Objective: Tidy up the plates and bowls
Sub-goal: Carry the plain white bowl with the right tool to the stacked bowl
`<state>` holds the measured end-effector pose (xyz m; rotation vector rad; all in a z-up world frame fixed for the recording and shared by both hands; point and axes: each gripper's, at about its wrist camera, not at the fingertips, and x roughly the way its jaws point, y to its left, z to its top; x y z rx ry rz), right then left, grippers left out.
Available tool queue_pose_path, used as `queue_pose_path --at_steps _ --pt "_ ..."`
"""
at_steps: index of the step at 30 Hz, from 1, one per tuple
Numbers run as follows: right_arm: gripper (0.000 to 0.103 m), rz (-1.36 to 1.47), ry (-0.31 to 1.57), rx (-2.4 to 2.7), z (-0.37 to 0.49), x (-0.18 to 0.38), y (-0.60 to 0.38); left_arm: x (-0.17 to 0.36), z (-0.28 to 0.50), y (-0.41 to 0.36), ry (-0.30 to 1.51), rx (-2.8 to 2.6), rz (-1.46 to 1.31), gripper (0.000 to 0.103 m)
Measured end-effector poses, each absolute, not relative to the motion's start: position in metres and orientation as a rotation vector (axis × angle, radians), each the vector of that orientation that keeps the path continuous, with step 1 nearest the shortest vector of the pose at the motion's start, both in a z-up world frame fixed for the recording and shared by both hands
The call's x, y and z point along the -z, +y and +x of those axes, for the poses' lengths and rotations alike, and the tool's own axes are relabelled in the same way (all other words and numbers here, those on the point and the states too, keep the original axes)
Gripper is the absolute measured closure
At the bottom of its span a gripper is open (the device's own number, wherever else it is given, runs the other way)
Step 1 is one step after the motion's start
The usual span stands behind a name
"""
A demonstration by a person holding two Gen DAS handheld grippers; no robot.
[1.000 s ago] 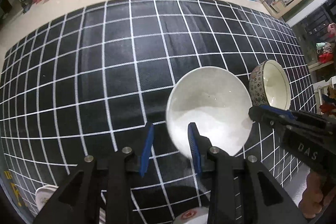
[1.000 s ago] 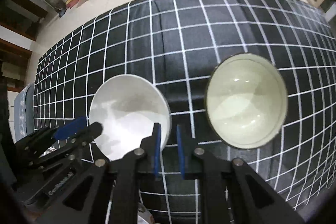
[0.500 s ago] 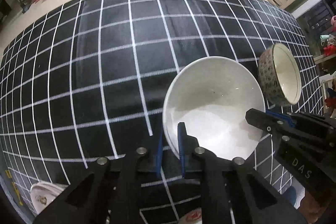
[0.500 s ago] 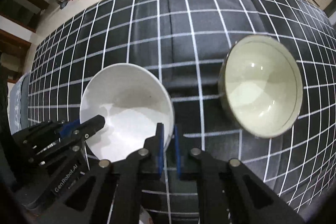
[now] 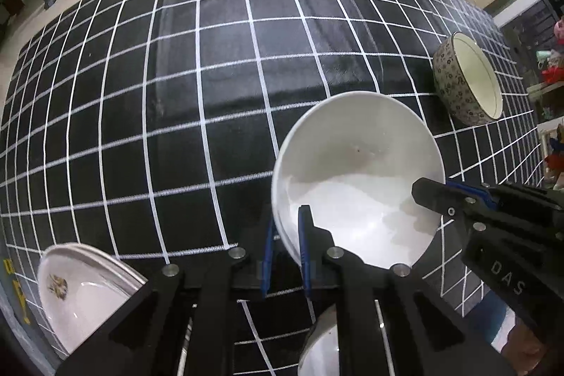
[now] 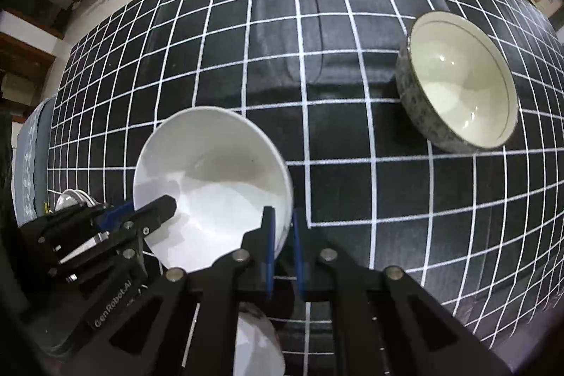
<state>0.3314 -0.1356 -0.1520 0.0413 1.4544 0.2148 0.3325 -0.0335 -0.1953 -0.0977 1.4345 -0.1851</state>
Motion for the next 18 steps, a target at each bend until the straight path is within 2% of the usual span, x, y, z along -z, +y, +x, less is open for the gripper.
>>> queue_pose_path --at_steps 6,18 --pt "0.090 0.040 1.428 -0.219 0.310 0.135 -0.121 0.190 0.308 -0.020 1.438 0.181 -0.143 0.091" --pt "0.090 0.014 1.326 -0.221 0.257 0.063 -0.103 0.123 0.265 -0.012 1.350 0.184 -0.154 0.091"
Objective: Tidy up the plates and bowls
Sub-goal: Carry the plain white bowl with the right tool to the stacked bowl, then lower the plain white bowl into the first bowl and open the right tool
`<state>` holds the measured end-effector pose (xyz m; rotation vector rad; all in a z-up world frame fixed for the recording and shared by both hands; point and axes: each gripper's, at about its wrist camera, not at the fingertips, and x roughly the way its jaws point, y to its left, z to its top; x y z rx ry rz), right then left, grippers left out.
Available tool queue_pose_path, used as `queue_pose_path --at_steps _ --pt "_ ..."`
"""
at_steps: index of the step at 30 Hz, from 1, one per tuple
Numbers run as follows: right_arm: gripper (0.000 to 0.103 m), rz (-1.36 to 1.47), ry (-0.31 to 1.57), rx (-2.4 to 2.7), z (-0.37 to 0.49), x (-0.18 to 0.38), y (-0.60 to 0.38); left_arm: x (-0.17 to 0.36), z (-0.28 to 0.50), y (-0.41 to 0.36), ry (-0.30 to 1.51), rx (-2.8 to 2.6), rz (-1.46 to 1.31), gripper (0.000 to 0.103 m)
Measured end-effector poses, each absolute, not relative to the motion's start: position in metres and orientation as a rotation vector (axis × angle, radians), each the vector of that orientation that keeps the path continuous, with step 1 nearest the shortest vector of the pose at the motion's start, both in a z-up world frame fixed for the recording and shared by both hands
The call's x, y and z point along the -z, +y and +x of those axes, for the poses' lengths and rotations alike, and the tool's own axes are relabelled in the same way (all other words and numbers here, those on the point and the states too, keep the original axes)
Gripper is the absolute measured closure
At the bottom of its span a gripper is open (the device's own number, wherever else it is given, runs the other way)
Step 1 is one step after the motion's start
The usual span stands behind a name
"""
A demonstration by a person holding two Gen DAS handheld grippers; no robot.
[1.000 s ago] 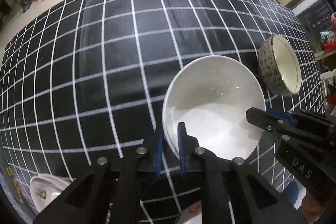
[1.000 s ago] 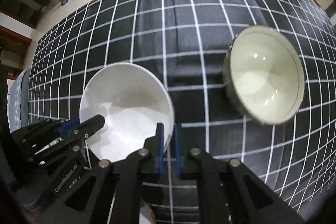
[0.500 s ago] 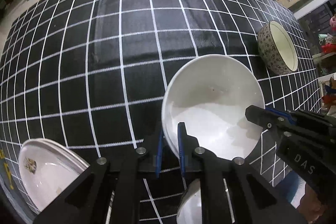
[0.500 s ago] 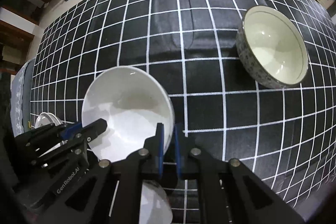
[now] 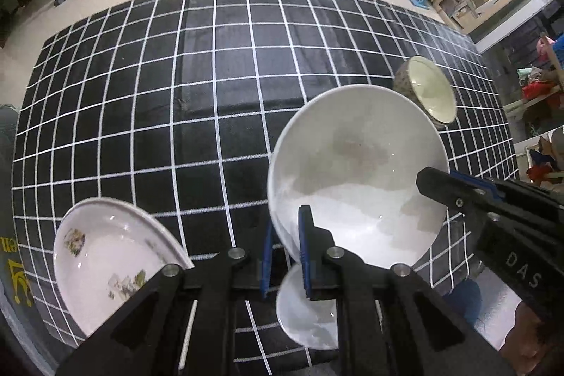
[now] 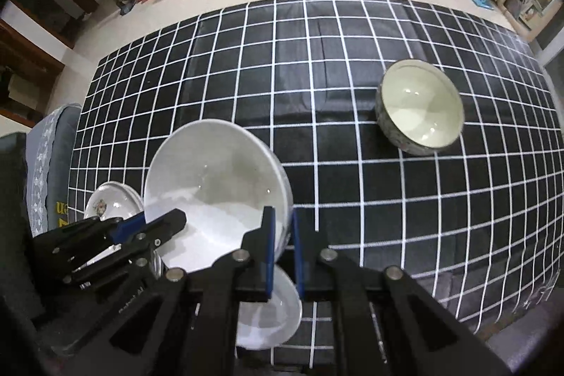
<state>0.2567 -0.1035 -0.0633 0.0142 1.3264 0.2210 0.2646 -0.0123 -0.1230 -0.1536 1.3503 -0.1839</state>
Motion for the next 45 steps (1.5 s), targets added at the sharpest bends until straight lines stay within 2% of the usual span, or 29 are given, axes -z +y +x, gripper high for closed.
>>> queue_pose_path --at_steps 9,27,45 --pt "0.090 0.000 1.337 -0.221 0.217 0.064 -0.114 0.105 0.230 -0.020 1.340 0.169 -0.139 0.091" --pt "0.091 -0.029 1.403 -0.210 0.199 0.111 -0.125 0.147 0.203 -0.034 1.408 0.146 -0.131 0.091" --pt "0.091 -0.027 1.448 -0.204 0.200 0.127 -0.124 0.150 0.204 -0.035 1.397 0.133 -0.115 0.091"
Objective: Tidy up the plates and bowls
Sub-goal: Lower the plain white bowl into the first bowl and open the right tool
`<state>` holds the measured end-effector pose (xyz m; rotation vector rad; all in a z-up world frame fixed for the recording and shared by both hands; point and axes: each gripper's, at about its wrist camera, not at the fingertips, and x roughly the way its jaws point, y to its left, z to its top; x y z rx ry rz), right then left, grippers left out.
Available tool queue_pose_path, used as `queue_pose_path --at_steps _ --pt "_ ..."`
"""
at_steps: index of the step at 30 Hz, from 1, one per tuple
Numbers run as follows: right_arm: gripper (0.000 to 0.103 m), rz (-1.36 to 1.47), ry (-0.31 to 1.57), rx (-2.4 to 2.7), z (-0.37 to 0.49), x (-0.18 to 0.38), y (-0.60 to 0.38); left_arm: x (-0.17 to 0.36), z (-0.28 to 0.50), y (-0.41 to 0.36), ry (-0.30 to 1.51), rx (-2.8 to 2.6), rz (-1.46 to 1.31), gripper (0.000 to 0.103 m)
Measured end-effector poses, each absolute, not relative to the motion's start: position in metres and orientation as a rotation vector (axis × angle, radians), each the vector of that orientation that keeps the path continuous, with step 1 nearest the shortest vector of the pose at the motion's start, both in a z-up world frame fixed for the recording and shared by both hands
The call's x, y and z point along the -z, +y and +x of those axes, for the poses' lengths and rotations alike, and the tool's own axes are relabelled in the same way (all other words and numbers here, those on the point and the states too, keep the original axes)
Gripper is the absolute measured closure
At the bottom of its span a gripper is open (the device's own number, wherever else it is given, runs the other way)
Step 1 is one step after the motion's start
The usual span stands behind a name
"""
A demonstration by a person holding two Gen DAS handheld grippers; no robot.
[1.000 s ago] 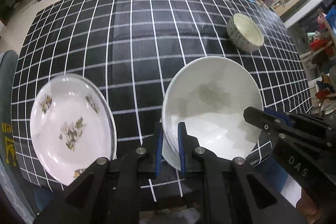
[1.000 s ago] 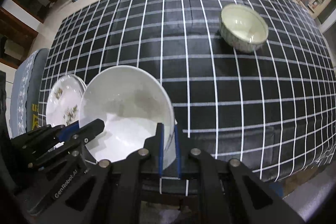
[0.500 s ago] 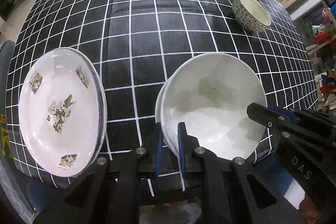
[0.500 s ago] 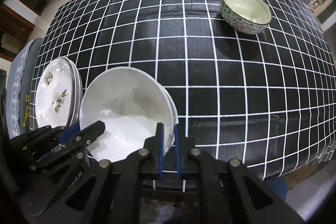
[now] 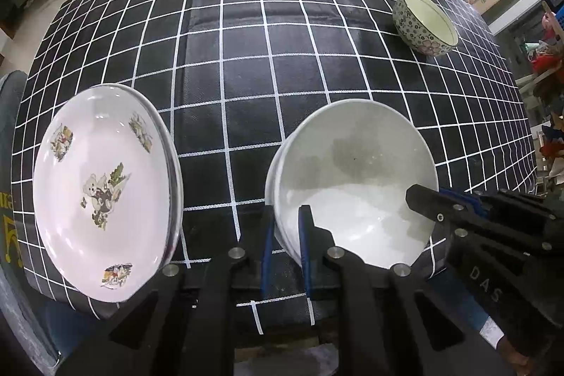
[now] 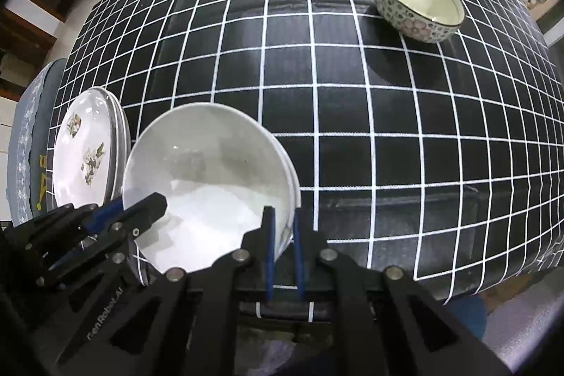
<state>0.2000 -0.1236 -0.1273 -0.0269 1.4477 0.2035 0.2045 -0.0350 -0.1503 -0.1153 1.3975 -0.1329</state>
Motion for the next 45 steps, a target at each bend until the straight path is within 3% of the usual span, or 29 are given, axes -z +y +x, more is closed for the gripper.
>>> queue_pose_path --at_steps 16,18,23,45 --pt "0.089 -0.035 1.413 -0.188 0.200 0.120 -0.127 0.149 0.202 -0.032 1.388 0.160 -0.141 0.090" --pt "0.085 -0.044 1.406 -0.178 0.200 0.117 -0.130 0.146 0.200 -0.031 1.376 0.171 -0.145 0.086" --pt "0.054 -0.058 1.365 -0.193 0.200 0.104 -0.135 0.126 0.200 -0.025 1.319 0.194 -0.157 0.075" --pt "0.053 0.000 1.256 -0.227 0.248 0.028 -0.188 0.048 0.263 -0.069 1.218 0.327 -0.115 0.067"
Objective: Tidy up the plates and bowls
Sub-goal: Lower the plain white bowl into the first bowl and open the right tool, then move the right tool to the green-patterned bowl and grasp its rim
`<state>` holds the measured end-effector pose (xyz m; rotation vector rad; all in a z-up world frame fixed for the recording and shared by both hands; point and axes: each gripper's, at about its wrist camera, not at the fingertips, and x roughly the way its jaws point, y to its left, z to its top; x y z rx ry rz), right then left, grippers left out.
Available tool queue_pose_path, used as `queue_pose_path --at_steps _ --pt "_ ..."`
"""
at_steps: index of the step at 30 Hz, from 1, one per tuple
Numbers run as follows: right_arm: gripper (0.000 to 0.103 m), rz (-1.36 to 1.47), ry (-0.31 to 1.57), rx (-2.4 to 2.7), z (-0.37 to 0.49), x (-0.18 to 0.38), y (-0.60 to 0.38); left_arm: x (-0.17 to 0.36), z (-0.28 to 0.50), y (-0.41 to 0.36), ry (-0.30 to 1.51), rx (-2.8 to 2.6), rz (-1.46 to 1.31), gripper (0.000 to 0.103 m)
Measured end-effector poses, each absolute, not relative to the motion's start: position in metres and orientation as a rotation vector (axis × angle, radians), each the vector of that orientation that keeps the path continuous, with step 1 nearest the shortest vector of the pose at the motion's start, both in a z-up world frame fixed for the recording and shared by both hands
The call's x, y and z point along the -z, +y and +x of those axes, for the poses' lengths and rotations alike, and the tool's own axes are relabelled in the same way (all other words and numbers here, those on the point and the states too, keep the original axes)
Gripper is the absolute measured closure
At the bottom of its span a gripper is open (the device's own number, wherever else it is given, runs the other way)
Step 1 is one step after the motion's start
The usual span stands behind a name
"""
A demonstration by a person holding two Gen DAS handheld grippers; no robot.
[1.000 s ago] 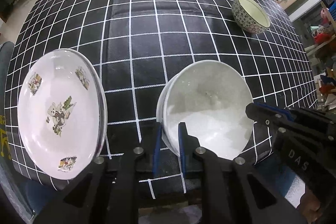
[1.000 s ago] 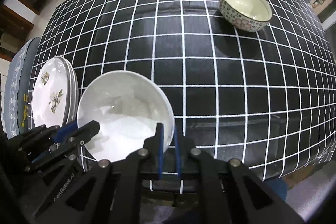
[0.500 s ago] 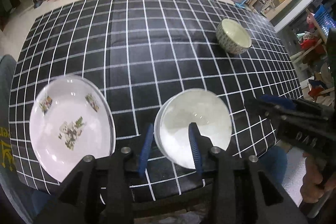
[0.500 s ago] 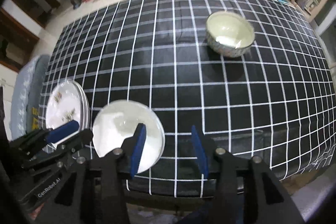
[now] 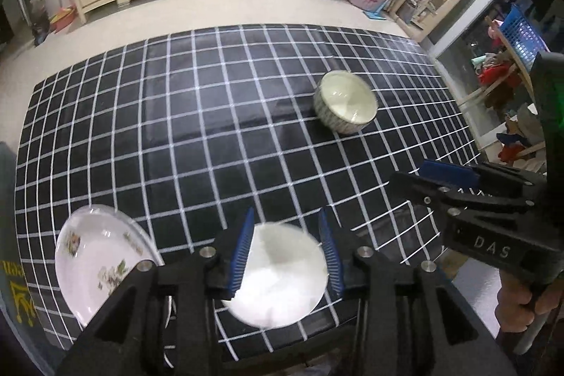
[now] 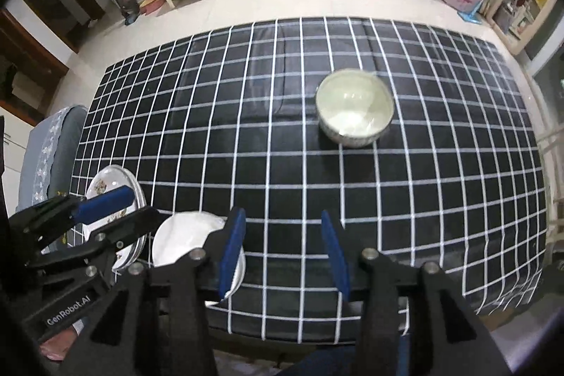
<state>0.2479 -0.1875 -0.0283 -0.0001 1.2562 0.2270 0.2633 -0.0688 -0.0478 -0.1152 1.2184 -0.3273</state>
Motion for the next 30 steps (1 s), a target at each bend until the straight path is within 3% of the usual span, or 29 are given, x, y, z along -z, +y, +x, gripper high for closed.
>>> queue_pose_path --at_steps 8,27,30 --pt "0.053 0.021 1.244 -0.176 0.293 0.033 -0.222 0.063 0.316 -0.106 1.276 0.346 -0.080 0.067" --pt "0.054 0.085 1.317 -0.119 0.381 0.101 -0.284 0.128 0.420 -0.174 1.322 0.364 -0.076 0.068" --pt "0.057 0.094 1.325 -0.108 0.389 0.112 -0.289 0.140 0.432 -0.177 1.331 0.353 -0.061 0.075"
